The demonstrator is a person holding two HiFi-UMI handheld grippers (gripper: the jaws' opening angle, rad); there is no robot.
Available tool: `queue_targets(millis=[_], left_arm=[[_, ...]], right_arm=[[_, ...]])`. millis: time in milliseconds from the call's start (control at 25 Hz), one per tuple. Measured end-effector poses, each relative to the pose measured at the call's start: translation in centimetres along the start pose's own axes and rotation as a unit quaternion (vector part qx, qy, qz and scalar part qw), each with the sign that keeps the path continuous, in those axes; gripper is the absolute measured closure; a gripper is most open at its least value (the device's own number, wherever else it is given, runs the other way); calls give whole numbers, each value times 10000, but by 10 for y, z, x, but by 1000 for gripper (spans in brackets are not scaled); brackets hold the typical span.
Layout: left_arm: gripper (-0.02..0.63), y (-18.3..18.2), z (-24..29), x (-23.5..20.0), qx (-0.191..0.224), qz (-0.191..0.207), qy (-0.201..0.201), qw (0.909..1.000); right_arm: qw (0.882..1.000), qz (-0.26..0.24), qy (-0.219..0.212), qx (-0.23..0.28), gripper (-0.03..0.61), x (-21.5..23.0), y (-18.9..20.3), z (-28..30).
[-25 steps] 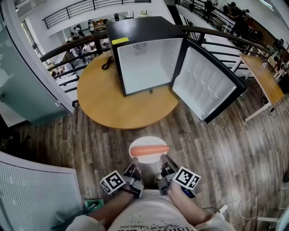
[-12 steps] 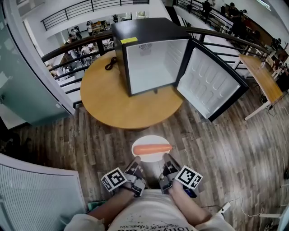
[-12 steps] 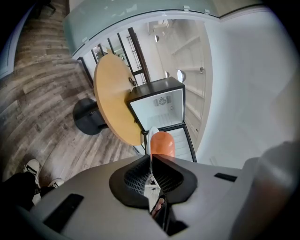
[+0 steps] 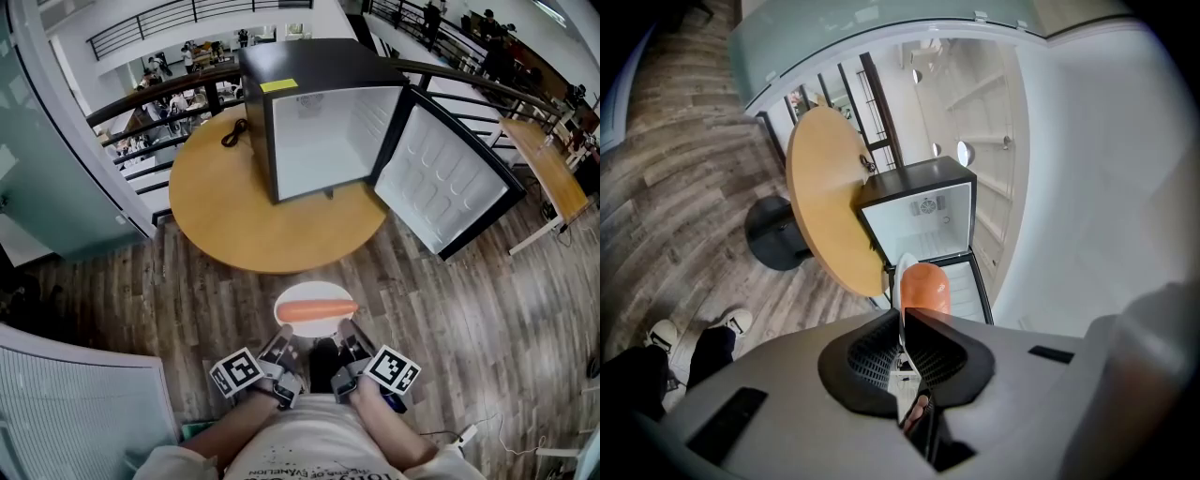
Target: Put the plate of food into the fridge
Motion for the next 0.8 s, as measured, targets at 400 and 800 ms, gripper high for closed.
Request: queue_targets(millis=[400,800], left_arm=[[580,-20,62,0,78,-20,-17,10000],[580,-59,161,29,344,-41,-22,9994]], right_arm=[[10000,-17,-24,-85,534,10,-48,46],[9990,-164,-152,-375,534,1,-144,118]])
Point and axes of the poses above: the fingertips, and each gripper's own axes: z forward along the fingers, x to its right, y out of its underside, the point moved 6 cm from there along -z, backward along the fingers, and after that the axes turned 7 degrees about z, right-handed, at the moved point
